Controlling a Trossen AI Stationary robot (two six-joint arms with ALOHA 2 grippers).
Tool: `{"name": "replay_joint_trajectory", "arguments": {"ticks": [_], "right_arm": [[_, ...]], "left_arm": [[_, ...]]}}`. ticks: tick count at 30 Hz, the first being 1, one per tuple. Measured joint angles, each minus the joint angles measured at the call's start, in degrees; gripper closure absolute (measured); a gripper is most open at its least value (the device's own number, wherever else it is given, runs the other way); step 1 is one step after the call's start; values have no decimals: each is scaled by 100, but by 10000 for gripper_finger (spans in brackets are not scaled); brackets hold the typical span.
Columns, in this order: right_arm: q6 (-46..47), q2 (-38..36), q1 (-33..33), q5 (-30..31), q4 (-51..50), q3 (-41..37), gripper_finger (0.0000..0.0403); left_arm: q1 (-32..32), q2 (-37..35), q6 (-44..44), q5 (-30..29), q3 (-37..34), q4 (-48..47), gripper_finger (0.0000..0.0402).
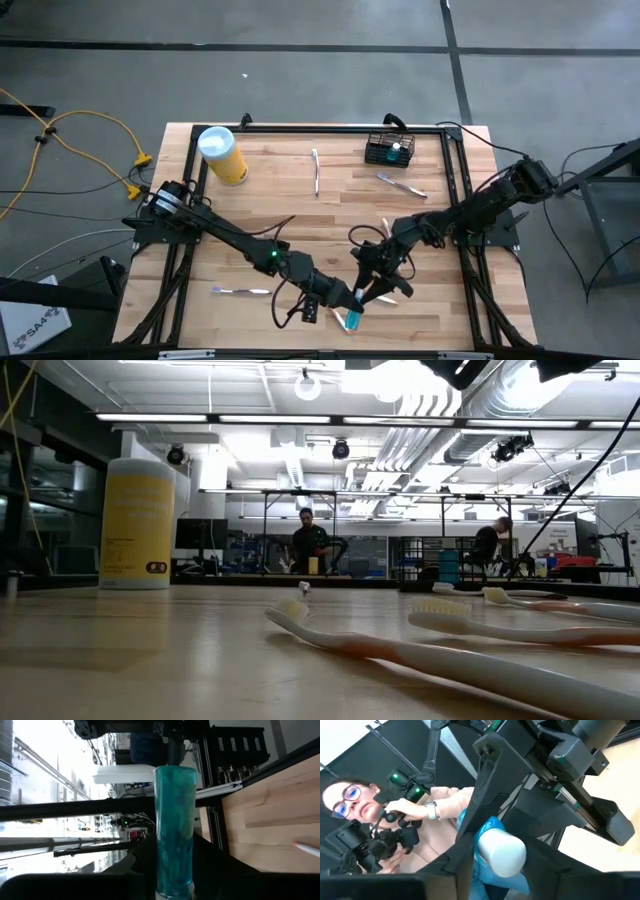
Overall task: Pick & Place toothbrushing station
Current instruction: Put the blue mouthwash into the black wire organizer
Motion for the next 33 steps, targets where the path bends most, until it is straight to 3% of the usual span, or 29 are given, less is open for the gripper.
{"name": "replay_joint_trajectory", "arguments": {"ticks": [4,17,33], "right_arm": [[46,5,-62,-192,81,0,305],[94,7,-75,-274,118,0,308],[162,7,-57,-274,5,0,312]], "left_arm": [[0,0,54,170,8,-15,319],[2,-4,109,241,9,-36,313],[-7,-4,125,59,9,-365,222]]}}
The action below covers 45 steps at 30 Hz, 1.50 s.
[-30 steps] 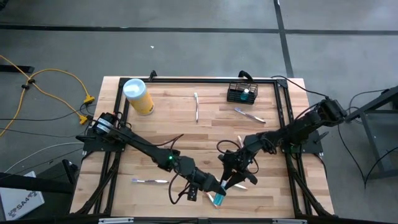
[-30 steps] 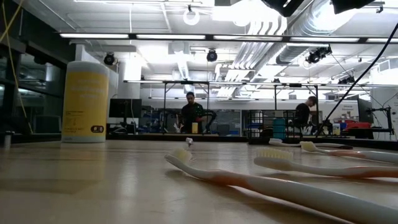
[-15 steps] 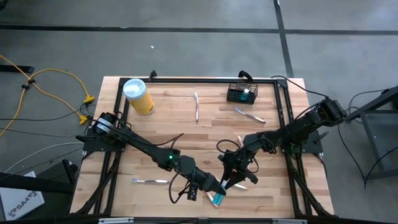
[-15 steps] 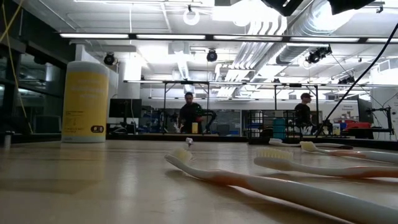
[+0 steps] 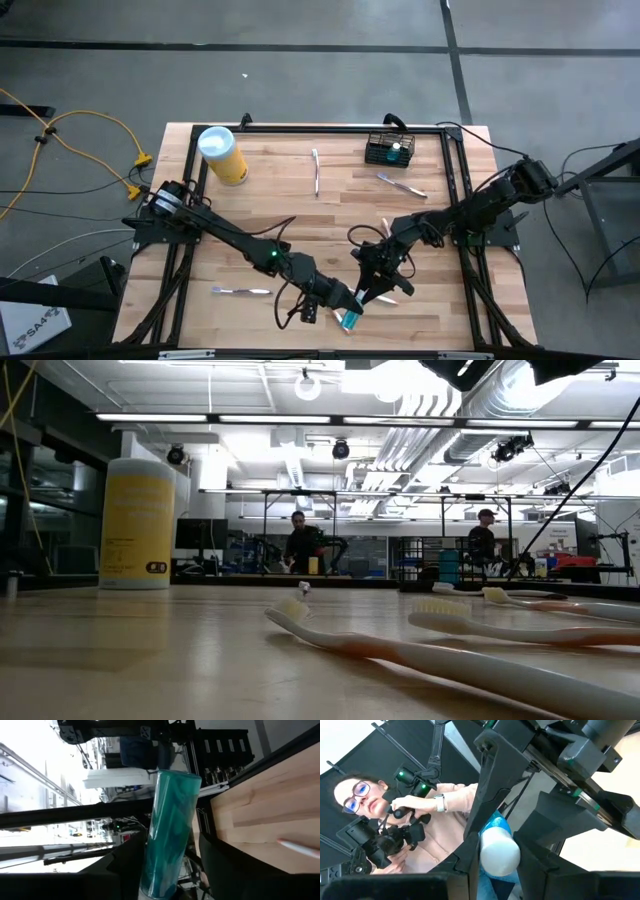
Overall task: Pick & Place toothbrushing station
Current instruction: Put the blue mouthwash into the black wire organizer
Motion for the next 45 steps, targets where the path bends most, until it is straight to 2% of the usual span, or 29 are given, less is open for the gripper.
{"name": "replay_joint_trajectory", "arguments": {"ticks": [8,17,26,32,39,45], "right_arm": [[23,-2,199,119,-104,0,312],[159,-7,264,166,-145,0,312],[308,-11,338,274,-453,4,312],[452,-13,462,337,-486,7,312],[445,-69,450,629,-1301,7,312],[178,-347,36,929,-2253,6,312]], "left_arm": [[-207,0,-4,-526,-2,-13,219],[-344,0,-4,-853,-4,-13,219],[-537,0,-23,-1611,-11,-15,219],[-624,0,-245,-1788,-11,-8,219],[-763,0,-422,-2352,-11,5,218],[-965,0,-811,-2936,-11,7,218]]}}
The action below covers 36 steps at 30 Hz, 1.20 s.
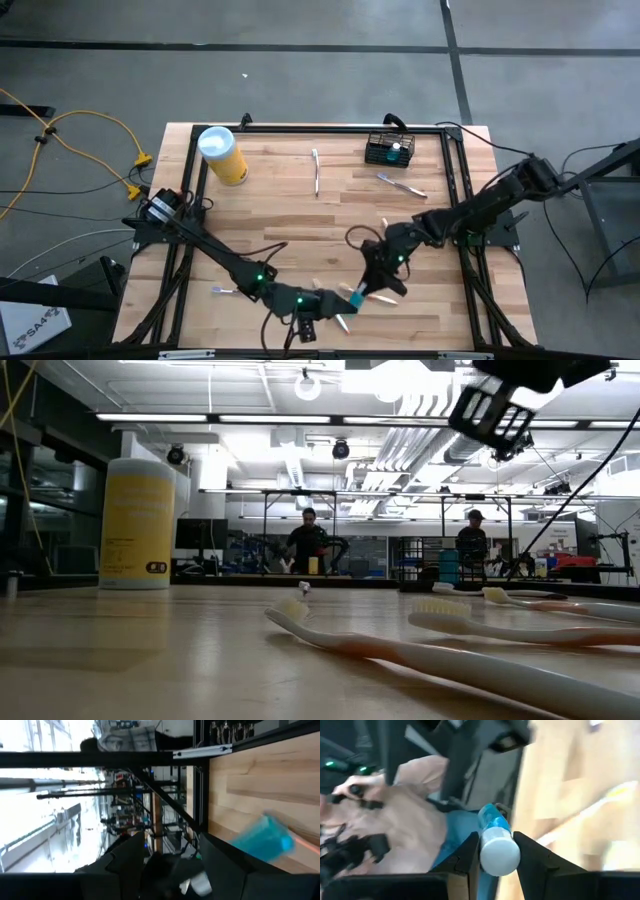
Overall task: Pick & Place toothbrushing station
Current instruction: Put the blue mouthwash into the black wire organizer
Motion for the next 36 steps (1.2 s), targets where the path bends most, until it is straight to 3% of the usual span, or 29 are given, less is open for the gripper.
{"name": "replay_joint_trajectory", "arguments": {"ticks": [10,17,22,30,36], "right_arm": [[-856,-1057,-1303,445,-2270,32,312],[-1810,-1705,-2399,1197,-4658,596,312],[-2601,-1635,-3039,1651,-5704,1373,312],[-3637,-1126,-3935,2348,-6395,2366,312],[-4161,-803,-4588,2554,-6560,2593,312]], "left_arm": [[-363,0,-208,-697,0,2,218],[-373,0,-809,-1224,2,-3,218],[-331,2,-1349,-1569,2,-7,218],[-327,2,-1941,-2018,2,-10,218],[-327,2,-2265,-2326,2,-64,218]]}}
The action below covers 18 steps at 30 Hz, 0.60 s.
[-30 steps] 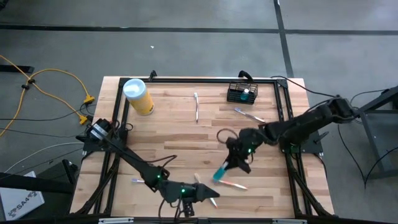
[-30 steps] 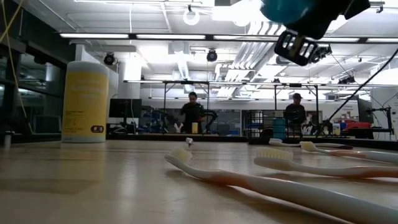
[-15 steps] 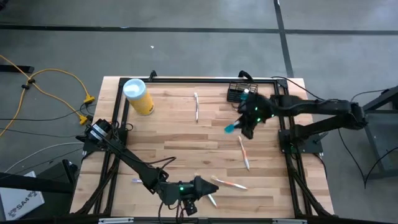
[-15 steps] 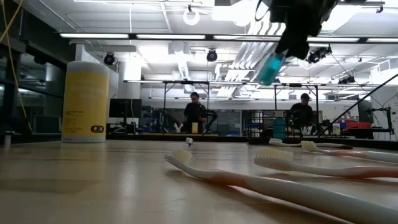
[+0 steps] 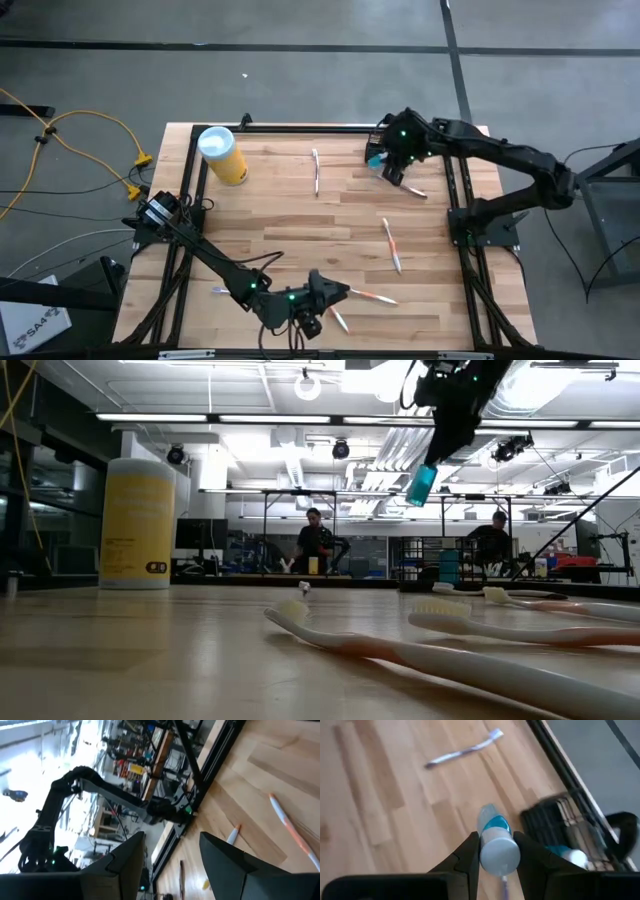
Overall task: Pick & Place toothbrushing station
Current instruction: Put the blue mouthwash into the black wire organizer
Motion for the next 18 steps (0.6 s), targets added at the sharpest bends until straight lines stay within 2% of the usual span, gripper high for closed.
{"name": "replay_joint_trajectory", "arguments": {"ticks": [10,18], "right_arm": [[-630,185,-937,263,41,-2,312],[-997,210,-1404,294,122,-2,312]], "left_arm": [[51,0,-476,-138,0,-391,218],[153,0,-550,-230,0,-423,218]]}}
